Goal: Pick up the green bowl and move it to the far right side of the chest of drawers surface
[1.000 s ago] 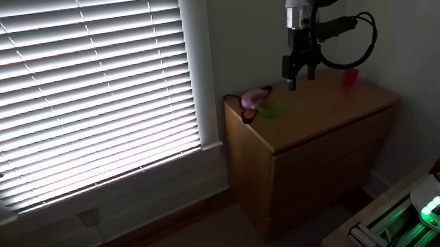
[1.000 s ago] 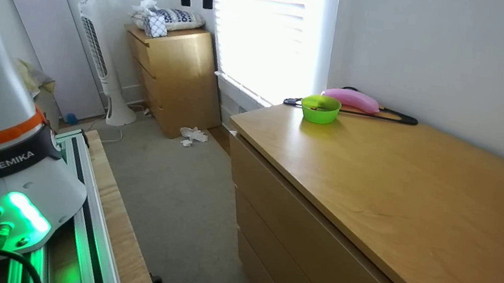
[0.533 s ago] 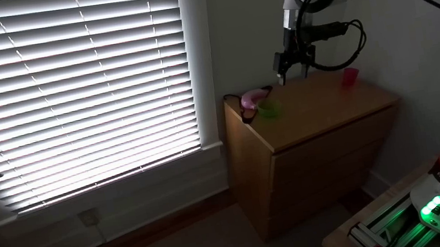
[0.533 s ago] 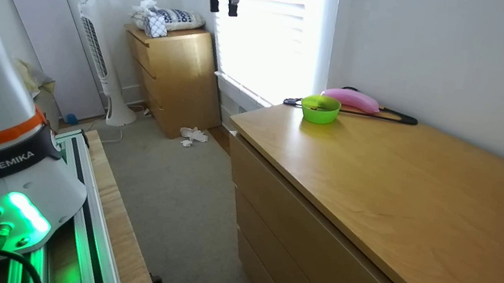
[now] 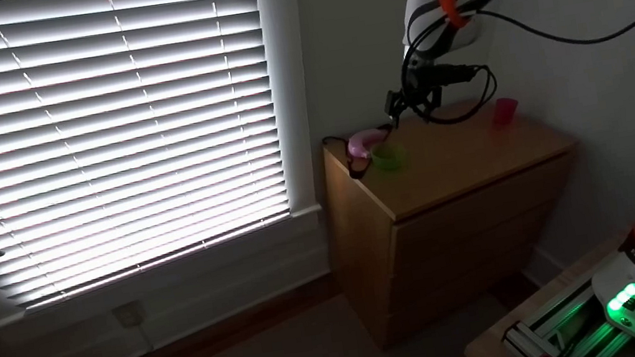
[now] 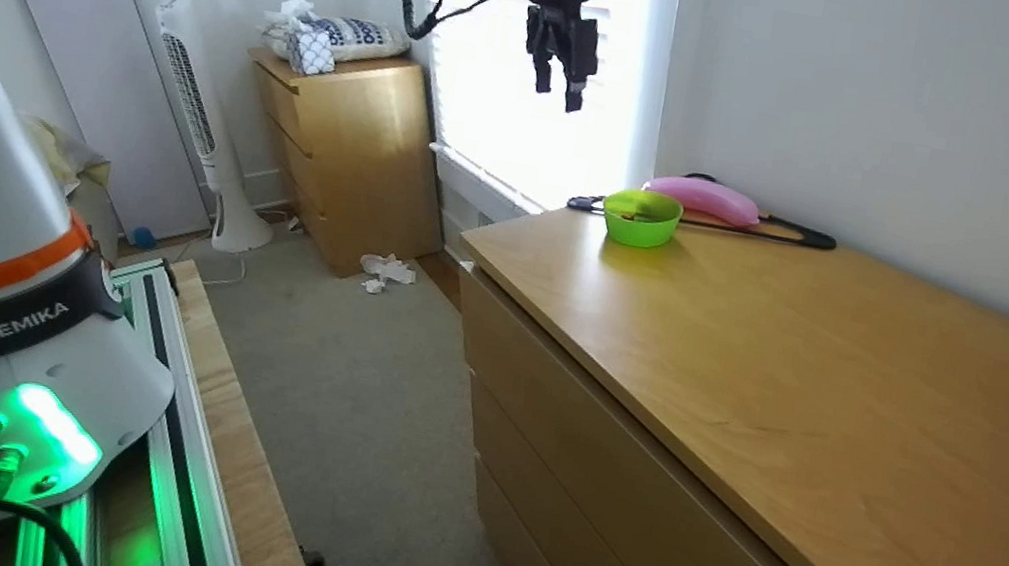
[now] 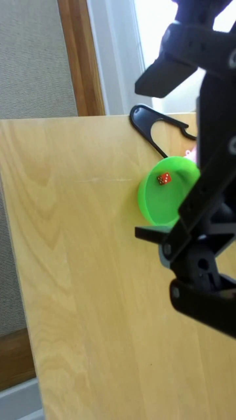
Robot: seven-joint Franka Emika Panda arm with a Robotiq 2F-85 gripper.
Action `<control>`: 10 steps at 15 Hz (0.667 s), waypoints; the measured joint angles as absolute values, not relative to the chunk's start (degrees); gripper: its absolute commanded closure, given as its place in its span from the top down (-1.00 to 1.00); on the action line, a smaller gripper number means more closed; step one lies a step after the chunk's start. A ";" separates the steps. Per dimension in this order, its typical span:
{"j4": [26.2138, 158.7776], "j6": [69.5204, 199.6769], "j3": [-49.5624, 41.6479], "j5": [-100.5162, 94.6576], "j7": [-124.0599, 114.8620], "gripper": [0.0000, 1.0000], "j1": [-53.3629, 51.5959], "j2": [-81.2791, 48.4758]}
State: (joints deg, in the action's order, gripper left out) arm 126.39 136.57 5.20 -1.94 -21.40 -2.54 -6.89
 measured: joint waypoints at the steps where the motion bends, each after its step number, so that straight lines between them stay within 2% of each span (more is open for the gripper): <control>1: 125.16 137.90 4.49 -2.46 -22.00 1.00 -2.55 -9.20; 10: 115.39 143.22 -2.47 -4.07 -25.20 1.00 -4.25 -24.57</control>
